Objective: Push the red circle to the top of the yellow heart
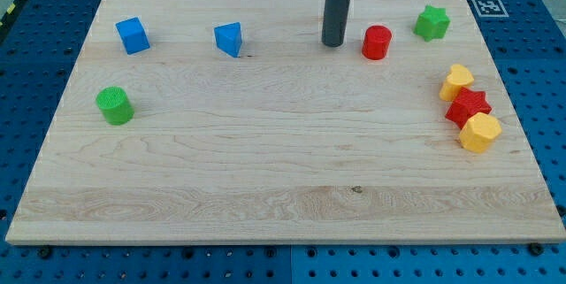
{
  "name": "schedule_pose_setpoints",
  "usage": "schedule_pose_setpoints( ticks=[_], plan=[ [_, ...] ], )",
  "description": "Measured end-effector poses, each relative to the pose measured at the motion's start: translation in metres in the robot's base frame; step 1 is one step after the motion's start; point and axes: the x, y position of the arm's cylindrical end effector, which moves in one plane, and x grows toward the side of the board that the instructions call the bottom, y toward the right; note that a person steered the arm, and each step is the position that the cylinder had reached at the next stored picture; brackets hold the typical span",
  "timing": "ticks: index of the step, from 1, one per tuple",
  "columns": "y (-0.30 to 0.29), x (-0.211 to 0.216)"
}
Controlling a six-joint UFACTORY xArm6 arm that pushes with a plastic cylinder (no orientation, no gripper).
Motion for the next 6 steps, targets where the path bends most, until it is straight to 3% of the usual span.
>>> schedule_pose_setpoints(
  ticks=[2, 3, 6],
  plan=[
    [0.065, 0.008],
    [0.098, 0.035],
    [0.087, 0.048]
  ],
)
